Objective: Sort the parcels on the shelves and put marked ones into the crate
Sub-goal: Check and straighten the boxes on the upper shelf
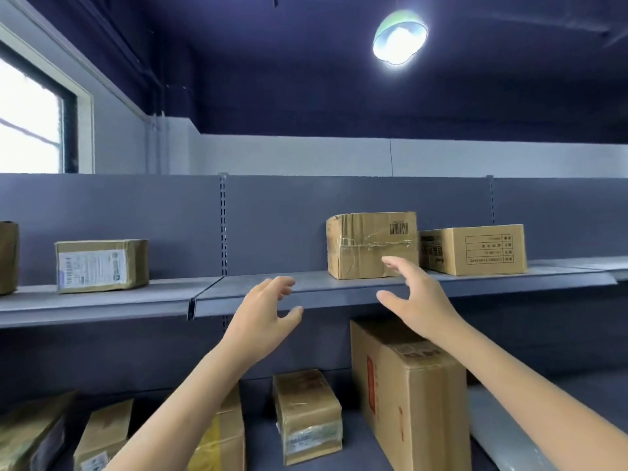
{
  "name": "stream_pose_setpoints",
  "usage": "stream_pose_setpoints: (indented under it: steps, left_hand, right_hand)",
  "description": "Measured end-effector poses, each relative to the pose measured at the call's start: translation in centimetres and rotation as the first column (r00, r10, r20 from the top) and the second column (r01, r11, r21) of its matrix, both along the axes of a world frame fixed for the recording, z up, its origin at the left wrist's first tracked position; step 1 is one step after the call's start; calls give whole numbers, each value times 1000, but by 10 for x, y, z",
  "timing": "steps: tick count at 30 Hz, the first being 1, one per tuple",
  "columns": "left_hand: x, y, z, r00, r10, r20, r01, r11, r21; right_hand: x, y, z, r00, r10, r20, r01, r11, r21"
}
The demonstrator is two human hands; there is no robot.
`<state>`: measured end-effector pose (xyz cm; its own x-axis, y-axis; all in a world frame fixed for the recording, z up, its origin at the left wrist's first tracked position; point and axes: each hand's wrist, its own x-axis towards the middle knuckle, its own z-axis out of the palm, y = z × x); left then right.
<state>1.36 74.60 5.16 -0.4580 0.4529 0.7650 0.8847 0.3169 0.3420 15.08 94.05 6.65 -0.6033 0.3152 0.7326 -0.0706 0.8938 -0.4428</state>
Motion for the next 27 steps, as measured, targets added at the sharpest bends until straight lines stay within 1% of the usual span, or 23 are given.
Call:
stream_pose_setpoints:
  steps: [5, 13, 19, 23, 27]
  left_hand:
    - [-3, 20, 21, 999, -2, -38, 3, 1000, 28]
    - [5, 74, 34, 998, 63, -1, -63, 998, 8]
    - [10, 119, 47, 995, 95, 35, -97, 994, 46]
    - [11, 141, 53, 991, 123, 53, -127, 989, 80]
    - [8, 154, 53, 984, 163, 68, -168, 983, 79]
  right_hand:
    - [-1, 18, 16, 998, -49, -32, 49, 999, 7]
    - [3, 70, 18, 995, -48, -84, 37, 992, -121]
    - [4, 120, 27, 997, -10, -76, 1, 994, -111]
    - [-1, 149, 31, 999, 0, -38, -4, 996, -92]
    - [-10, 169, 31, 1000, 18, -5, -18, 996, -88]
